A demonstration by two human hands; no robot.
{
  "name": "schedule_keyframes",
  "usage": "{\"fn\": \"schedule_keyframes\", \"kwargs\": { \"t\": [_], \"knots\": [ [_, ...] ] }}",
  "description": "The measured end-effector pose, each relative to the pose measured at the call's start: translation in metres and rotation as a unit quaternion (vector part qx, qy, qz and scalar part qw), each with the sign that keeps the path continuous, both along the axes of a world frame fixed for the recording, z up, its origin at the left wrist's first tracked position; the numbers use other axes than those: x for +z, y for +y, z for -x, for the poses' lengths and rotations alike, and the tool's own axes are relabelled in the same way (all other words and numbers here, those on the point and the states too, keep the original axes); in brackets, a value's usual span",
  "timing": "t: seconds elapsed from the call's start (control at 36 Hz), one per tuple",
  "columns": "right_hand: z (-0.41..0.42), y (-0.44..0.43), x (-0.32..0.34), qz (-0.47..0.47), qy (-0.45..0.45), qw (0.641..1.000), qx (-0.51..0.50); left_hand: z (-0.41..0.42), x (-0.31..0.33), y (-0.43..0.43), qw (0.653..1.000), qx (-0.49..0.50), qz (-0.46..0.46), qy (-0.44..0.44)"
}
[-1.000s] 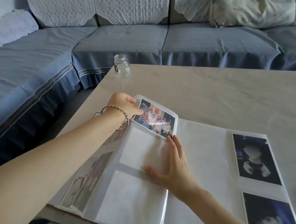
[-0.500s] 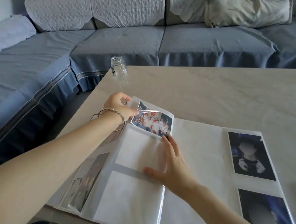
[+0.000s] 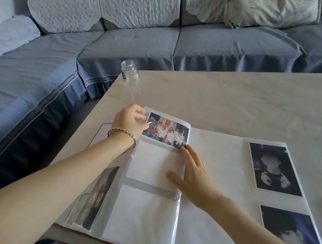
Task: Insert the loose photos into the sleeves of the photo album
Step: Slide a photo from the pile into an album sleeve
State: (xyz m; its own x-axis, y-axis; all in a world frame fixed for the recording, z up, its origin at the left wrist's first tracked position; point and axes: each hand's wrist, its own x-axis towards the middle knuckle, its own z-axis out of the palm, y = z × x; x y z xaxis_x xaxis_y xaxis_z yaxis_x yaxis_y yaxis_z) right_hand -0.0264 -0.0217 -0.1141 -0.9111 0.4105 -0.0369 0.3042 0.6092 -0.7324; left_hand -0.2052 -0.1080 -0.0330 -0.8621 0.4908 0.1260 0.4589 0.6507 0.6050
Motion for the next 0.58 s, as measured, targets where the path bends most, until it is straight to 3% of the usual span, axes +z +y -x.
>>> {"fn": "schedule_keyframes", "kwargs": {
  "t": [0.14,0.44,0.58],
  "knots": [
    [-0.002,0.002,0.0,0.014,0.009,1.0,-0.004,-0.001,-0.002,-0.003,0.999,-0.007,-0.031,0.007],
    [-0.003,0.008,-0.004,0.065,0.05,0.996,-0.044,-0.003,0.01,-0.006,0.991,-0.01,-0.11,-0.073],
    [-0.002,0.008,-0.003,0.045,0.057,0.997,-0.035,-0.002,0.009,-0.007,0.995,-0.004,-0.081,-0.058]
  ]
}}
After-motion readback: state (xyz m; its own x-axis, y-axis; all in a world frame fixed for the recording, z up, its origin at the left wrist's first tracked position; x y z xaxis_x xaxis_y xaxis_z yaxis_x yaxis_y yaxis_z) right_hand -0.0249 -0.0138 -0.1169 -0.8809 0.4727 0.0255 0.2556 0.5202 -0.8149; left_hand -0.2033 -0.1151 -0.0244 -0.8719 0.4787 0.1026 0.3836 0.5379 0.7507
